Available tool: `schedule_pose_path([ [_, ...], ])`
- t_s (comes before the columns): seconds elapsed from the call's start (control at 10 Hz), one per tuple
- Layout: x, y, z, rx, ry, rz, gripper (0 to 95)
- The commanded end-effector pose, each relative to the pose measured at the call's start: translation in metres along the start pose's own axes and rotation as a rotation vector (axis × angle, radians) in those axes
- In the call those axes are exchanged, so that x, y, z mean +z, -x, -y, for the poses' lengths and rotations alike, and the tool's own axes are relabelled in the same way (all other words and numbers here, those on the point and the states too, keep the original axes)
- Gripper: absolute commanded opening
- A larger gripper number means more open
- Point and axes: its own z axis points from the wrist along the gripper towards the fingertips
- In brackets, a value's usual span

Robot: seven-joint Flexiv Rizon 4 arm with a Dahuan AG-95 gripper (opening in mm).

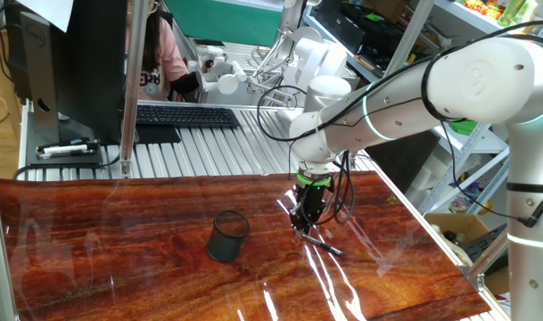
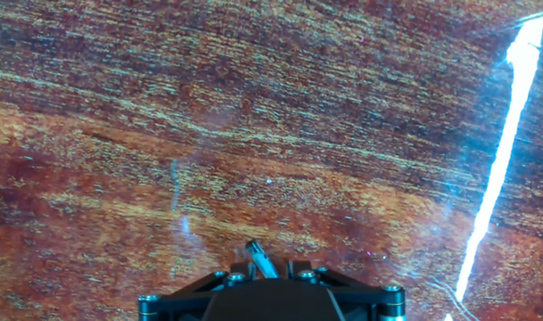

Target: Put the pen into the pen holder

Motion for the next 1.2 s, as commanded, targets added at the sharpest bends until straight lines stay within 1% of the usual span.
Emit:
schedule_pose_path([
  [0.1,0.000,0.000,0.000,0.000,0.000,0.000,0.0],
  [0.4,0.000,0.000,0.000,0.000,-0.002,0.000,0.0],
  [0.5,0.000,-0.001,0.000,0.001,-0.006,-0.006,0.0],
  [0.6,-0.002,-0.001,0.000,0.004,-0.018,-0.026,0.0],
  [0.7,-0.005,-0.001,-0.001,0.006,-0.030,-0.035,0.0],
  [0.8,-0.013,-0.003,-0.003,0.009,-0.042,-0.049,0.0],
  [0.9,-0.021,-0.005,-0.005,0.014,-0.038,-0.075,0.0],
  [1.0,-0.024,-0.005,-0.006,0.014,-0.036,-0.085,0.0],
  [1.2,-0.032,-0.009,-0.011,0.028,-0.047,-0.097,0.0],
])
